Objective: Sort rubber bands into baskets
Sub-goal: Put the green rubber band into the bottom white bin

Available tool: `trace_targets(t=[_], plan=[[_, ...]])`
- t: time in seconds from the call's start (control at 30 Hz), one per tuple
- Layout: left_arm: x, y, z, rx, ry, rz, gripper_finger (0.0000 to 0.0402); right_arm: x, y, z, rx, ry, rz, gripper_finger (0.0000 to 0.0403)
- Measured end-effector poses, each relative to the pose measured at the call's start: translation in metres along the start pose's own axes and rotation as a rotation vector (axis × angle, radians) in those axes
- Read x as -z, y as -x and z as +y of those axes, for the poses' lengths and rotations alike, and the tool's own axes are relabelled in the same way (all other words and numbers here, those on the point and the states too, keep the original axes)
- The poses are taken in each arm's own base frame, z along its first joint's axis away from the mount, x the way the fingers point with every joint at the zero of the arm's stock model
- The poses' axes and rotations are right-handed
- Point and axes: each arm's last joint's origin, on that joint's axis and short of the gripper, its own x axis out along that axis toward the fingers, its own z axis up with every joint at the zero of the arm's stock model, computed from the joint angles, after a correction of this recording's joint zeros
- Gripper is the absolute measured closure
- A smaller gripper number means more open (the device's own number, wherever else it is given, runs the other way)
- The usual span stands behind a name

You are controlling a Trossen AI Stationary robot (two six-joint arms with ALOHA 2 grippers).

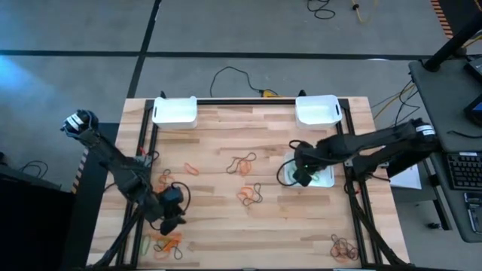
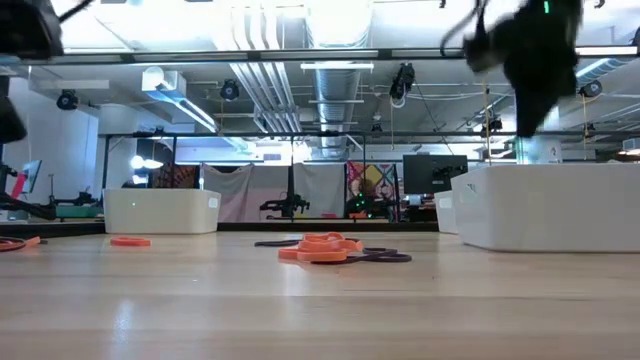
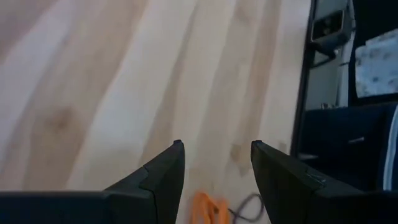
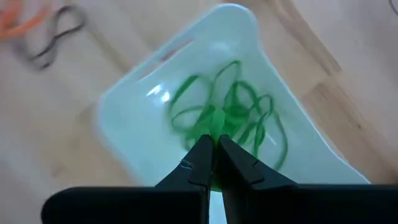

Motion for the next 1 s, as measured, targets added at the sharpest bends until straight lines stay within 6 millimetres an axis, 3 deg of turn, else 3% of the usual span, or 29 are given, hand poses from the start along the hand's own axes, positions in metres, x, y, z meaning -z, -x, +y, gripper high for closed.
trace_targets(t=[0.17,0.37,0.5,0.63,1.0], plan=[[0.013,0.010,-0.013,-0.052,0.024,0.101,0.0231,0.018,-0.045,-0.014,0.091,-0.138,-0.003,0.0384],[0.034,0.021,-0.025,-0.083,0.111,0.176,0.0213,0.023,-0.052,-0.018,0.096,-0.223,0.016,0.0307],[0.051,0.019,-0.030,-0.110,0.187,0.260,0.0189,0.017,-0.034,-0.013,0.092,-0.219,0.015,0.0240],[0.067,0.011,-0.037,-0.173,0.213,0.371,0.0179,0.010,-0.007,-0.001,0.087,-0.185,-0.039,0.0198],[0.077,-0.020,-0.048,-0.298,-0.039,0.256,0.0221,-0.002,0.064,0.039,-0.019,-0.107,-0.300,0.0198]])
